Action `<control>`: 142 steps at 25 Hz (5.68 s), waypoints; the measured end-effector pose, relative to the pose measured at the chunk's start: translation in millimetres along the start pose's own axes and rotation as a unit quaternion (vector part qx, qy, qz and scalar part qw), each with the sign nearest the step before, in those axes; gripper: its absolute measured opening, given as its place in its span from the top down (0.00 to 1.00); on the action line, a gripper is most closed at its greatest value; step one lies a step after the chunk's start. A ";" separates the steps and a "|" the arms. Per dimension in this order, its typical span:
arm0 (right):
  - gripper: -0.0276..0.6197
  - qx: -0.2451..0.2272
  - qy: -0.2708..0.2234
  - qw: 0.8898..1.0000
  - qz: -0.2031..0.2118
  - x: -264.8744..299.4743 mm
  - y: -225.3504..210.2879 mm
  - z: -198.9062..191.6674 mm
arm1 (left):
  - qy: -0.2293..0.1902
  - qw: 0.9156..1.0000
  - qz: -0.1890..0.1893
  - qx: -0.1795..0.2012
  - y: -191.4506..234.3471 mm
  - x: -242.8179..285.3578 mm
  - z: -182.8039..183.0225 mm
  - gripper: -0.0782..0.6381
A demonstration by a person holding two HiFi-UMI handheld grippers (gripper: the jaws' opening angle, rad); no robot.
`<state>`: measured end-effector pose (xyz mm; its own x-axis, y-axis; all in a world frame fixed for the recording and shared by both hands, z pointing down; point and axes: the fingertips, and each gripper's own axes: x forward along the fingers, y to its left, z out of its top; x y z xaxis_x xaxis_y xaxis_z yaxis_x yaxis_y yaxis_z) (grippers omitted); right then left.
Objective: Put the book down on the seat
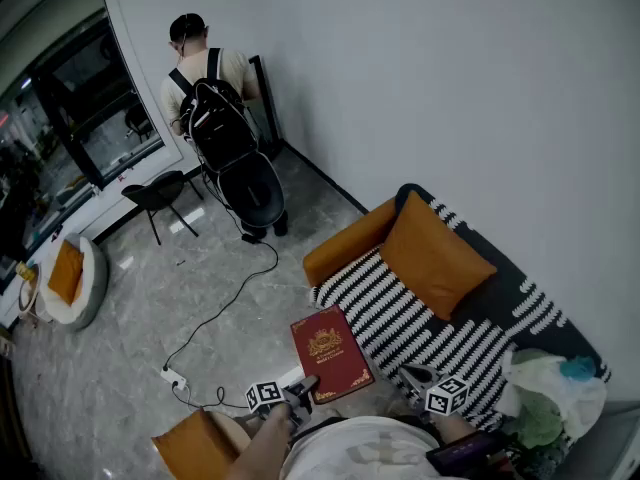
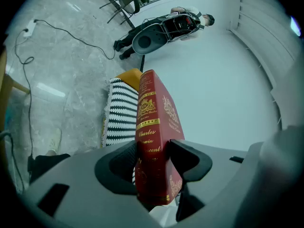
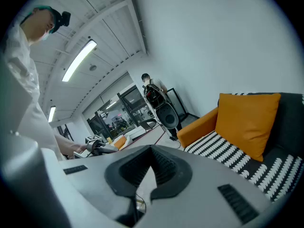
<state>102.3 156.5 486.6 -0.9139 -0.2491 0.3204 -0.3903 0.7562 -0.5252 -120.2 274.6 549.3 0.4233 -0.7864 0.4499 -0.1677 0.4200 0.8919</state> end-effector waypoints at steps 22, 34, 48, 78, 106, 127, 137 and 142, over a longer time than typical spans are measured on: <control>0.94 0.004 -0.052 0.997 -0.055 30.9 58.7 2.9 | 0.011 0.999 -0.041 0.013 14.3 -53.7 41.3 0.59; 0.94 -0.004 -0.051 0.997 -0.061 44.2 70.8 11.9 | 0.000 0.999 -0.054 0.007 20.7 -70.1 51.3 0.60; 0.94 -0.003 -0.026 0.999 -0.035 82.9 66.4 18.5 | -0.023 0.998 -0.056 -0.004 20.7 -71.2 74.2 0.60; 0.94 0.046 -0.008 0.999 -0.021 175.8 -51.3 90.6 | -0.006 1.000 -0.016 -0.007 -27.8 37.7 176.8 0.60; 0.94 0.121 -0.049 0.987 -0.094 167.2 -162.8 120.4 | 0.118 0.992 0.031 0.020 -67.0 164.6 216.0 0.60; 0.94 0.205 -0.133 0.934 -0.262 169.2 -181.4 127.3 | 0.332 0.930 0.070 0.142 -83.4 273.4 284.0 0.60; 0.94 0.243 -0.176 0.897 -0.324 155.8 -166.6 104.4 | 0.397 0.896 0.094 0.178 -65.6 294.8 272.9 0.60; 0.94 0.266 -0.188 0.882 -0.341 139.0 -166.0 74.8 | 0.406 0.889 0.099 0.186 -47.4 313.1 253.1 0.60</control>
<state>31.7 -48.9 559.4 -0.3798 -0.7944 0.4741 -0.7694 -0.0132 -0.6386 -205.0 -106.2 659.6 0.8314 -0.0633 0.5521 -0.5287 0.2160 0.8209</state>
